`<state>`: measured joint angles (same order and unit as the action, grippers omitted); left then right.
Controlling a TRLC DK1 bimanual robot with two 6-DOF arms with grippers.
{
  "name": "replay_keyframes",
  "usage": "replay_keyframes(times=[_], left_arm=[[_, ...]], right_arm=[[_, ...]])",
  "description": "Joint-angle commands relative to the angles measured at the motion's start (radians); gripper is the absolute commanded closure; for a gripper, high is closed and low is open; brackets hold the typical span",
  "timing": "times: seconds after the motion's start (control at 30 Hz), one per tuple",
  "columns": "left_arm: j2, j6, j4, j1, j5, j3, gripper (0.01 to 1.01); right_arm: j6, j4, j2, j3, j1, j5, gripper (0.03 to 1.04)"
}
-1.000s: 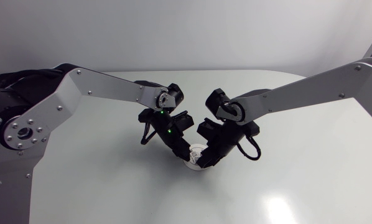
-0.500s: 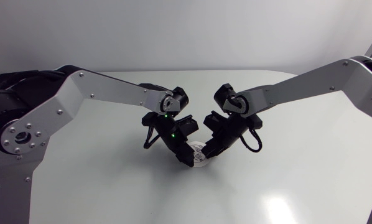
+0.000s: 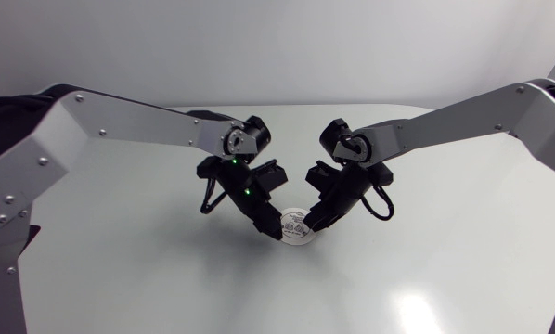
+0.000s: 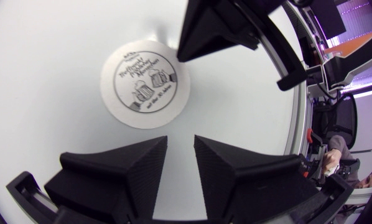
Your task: Turn the coaster over.
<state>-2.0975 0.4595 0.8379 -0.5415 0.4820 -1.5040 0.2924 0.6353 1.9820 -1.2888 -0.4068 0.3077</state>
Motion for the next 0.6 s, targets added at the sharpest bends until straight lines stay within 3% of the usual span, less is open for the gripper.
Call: replay_keyframes(times=[0.0, 0.33, 0.57], left_arm=[[0.017, 0.021, 0.01, 0.034, -0.002, -0.033, 0.697], [-0.124, 0.024, -0.01, 0.017, -0.005, -0.091, 0.697], [-0.185, 0.024, -0.037, 0.017, -0.005, -0.088, 0.698]], right_arm=[[0.013, 0.026, -0.068, 0.026, -0.01, 0.005, 0.93], [0.004, 0.006, -0.078, 0.057, -0.03, 0.016, 0.93], [0.001, -0.016, -0.08, 0.068, 0.006, 0.024, 0.93]])
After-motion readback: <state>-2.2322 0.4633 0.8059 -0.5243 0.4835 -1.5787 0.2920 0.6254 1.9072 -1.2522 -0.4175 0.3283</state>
